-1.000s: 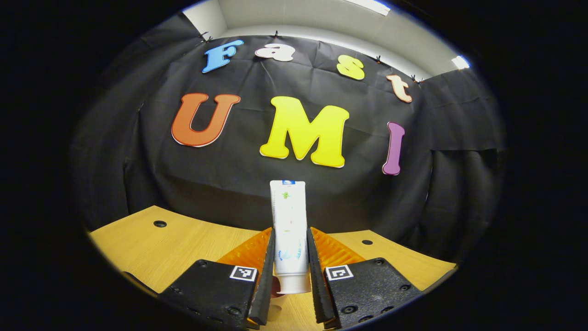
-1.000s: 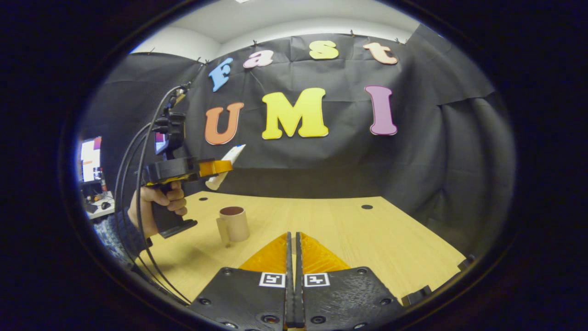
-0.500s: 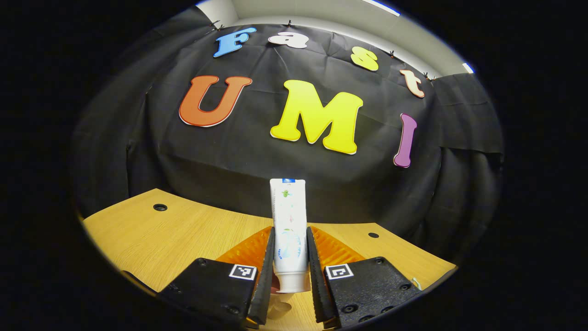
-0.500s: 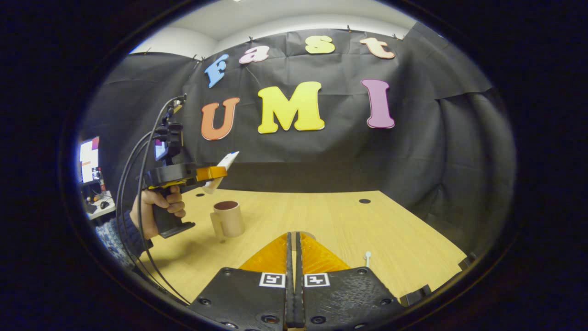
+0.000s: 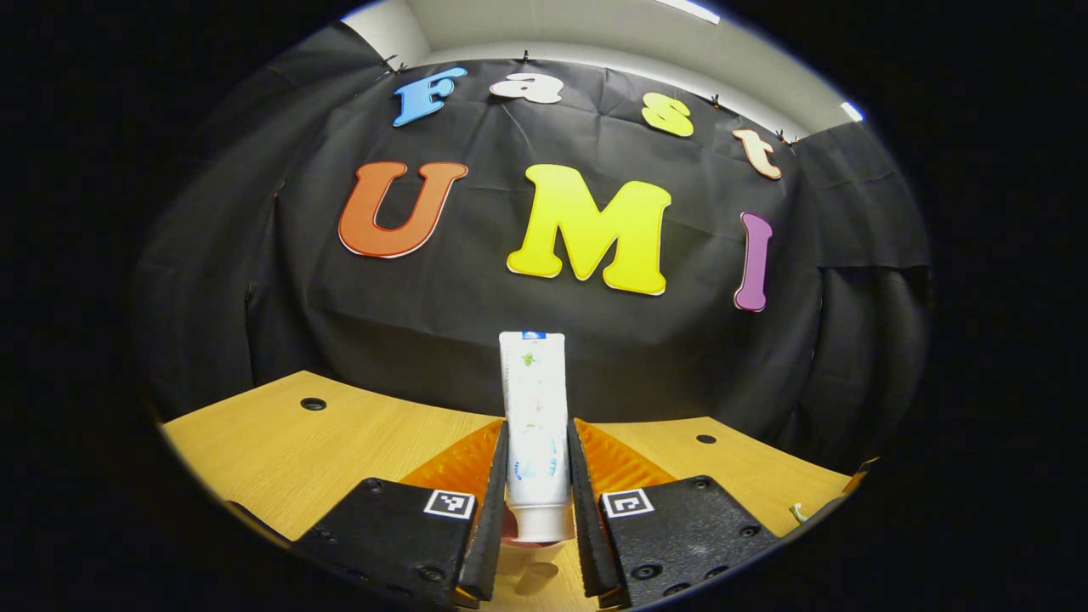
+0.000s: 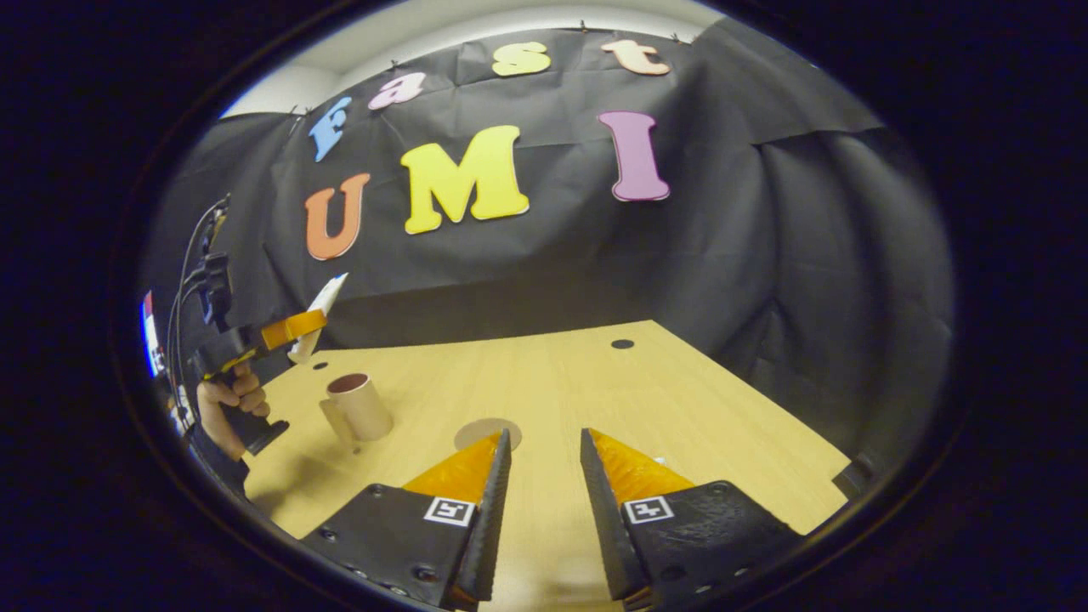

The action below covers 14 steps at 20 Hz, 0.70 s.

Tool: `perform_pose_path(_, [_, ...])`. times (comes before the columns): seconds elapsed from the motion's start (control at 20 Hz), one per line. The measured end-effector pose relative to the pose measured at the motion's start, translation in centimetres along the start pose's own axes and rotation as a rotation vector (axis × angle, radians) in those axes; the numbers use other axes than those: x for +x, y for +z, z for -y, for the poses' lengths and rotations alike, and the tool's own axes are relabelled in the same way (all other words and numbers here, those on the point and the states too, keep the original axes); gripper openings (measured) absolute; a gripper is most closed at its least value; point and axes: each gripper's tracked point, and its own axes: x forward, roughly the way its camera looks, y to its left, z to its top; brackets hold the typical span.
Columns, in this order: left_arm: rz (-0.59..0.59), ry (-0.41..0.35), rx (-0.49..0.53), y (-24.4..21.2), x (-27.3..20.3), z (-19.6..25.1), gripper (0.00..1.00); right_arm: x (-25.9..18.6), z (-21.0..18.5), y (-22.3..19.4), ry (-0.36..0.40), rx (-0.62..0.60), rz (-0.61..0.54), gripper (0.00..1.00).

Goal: Put the toothbrush and toothpaste on the desktop into the cup, then pick up the cup and place it on the coaster on the desktop.

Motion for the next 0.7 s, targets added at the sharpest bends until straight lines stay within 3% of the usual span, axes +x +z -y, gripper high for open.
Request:
perform_pose_path(0.05, [0.001, -0.001, -0.005, 0.0, 0.0, -0.1, 0.40, 0.2, 0.7, 0.3, -0.018, 0.011, 0.001, 0.46])
perform_pose_path(0.15, [-0.001, 0.004, -0.008, -0.2, 0.1, -0.6, 0.40, 0.3, 1.5, 0.7, -0.042, 0.023, 0.008, 0.46])
perform_pose_path(0.25, [-0.010, 0.016, -0.009, -0.4, 0.0, -0.9, 0.41, 0.1, 1.4, 0.4, -0.040, 0.010, 0.008, 0.53])
perform_pose_path(0.35, [-0.004, 0.018, -0.013, -0.3, -0.5, -0.7, 0.46, 0.7, 3.0, -0.3, -0.091, -0.046, -0.006, 0.47])
perform_pose_path(0.4, [0.006, 0.018, -0.013, -0.2, -0.8, -0.6, 0.41, 1.1, 3.7, -0.9, -0.110, -0.071, -0.028, 0.47])
perform_pose_path(0.45, [0.012, 0.013, -0.013, -0.1, -0.9, -0.3, 0.41, 1.6, 4.5, -1.9, -0.128, -0.081, -0.069, 0.52])
perform_pose_path(0.55, [0.021, 0.003, -0.015, -0.2, -1.3, 0.2, 0.40, 2.8, 6.3, -4.6, -0.148, -0.069, -0.185, 0.53])
perform_pose_path(0.6, [0.022, 0.001, -0.014, -0.1, -1.3, 0.3, 0.40, 3.5, 7.1, -5.9, -0.156, -0.059, -0.239, 0.48])
perform_pose_path(0.7, [0.023, -0.004, -0.015, -0.2, -1.4, 0.4, 0.40, 4.7, 8.8, -7.7, -0.181, -0.052, -0.342, 0.52])
